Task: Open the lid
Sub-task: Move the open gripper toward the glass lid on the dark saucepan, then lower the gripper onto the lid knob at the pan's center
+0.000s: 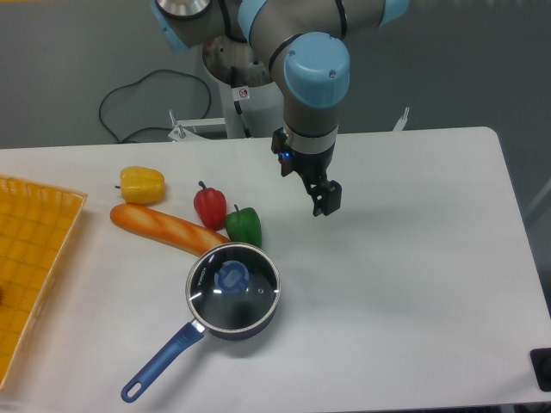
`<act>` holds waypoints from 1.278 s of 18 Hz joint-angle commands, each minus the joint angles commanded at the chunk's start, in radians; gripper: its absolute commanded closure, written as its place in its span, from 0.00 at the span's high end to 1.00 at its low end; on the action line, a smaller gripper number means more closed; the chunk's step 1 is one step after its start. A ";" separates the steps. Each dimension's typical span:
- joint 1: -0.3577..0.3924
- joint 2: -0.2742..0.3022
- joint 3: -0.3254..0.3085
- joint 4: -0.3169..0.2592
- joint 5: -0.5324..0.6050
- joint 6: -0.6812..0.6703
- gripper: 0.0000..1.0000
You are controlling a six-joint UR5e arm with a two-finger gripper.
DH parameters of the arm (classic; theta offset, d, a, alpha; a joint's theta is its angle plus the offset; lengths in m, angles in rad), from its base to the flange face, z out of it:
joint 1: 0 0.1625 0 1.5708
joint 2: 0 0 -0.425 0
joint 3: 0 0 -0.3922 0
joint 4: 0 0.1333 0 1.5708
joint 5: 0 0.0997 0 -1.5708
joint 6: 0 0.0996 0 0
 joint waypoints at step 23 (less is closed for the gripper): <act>-0.169 -0.137 0.051 0.244 0.008 -0.387 1.00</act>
